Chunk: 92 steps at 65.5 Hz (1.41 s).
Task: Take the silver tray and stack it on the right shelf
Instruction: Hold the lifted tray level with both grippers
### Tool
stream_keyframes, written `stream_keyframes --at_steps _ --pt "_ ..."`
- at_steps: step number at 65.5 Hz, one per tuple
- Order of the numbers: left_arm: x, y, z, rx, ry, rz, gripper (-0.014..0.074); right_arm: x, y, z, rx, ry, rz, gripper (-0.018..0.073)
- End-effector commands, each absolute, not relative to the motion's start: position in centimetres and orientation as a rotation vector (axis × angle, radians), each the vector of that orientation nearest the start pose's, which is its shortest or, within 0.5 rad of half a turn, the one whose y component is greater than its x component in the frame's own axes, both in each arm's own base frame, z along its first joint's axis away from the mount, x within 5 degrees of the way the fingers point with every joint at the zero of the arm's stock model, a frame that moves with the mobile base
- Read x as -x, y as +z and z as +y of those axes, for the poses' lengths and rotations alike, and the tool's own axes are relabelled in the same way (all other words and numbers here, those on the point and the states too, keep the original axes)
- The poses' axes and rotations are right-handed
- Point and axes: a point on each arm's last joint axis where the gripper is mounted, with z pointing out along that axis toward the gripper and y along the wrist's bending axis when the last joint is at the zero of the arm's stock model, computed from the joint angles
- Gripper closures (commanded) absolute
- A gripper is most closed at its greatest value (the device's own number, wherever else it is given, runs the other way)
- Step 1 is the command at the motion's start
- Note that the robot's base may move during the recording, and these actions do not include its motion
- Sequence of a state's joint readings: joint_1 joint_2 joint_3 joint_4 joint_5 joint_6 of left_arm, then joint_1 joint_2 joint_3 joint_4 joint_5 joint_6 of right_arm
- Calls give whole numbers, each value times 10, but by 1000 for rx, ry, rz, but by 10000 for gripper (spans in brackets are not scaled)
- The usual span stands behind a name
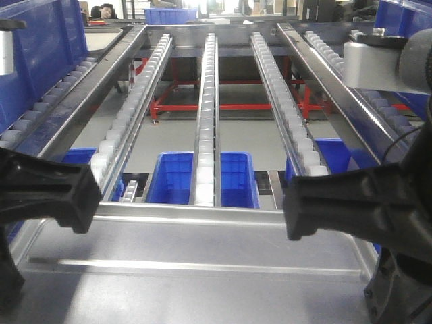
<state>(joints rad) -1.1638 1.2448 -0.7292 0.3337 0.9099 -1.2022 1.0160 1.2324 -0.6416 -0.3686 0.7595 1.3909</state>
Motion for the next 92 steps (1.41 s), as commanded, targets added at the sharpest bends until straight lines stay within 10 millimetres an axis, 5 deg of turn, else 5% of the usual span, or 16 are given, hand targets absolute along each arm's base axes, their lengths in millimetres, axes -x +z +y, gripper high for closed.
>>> stream_keyframes --at_steps 1,92 --pt "-102 243 -175 -201 -109 2759 689 -129 226 157 -179 226 2702 503" --pt "-102 243 -175 -200 -106 2760 689 -129 226 157 -181 219 2704 503"
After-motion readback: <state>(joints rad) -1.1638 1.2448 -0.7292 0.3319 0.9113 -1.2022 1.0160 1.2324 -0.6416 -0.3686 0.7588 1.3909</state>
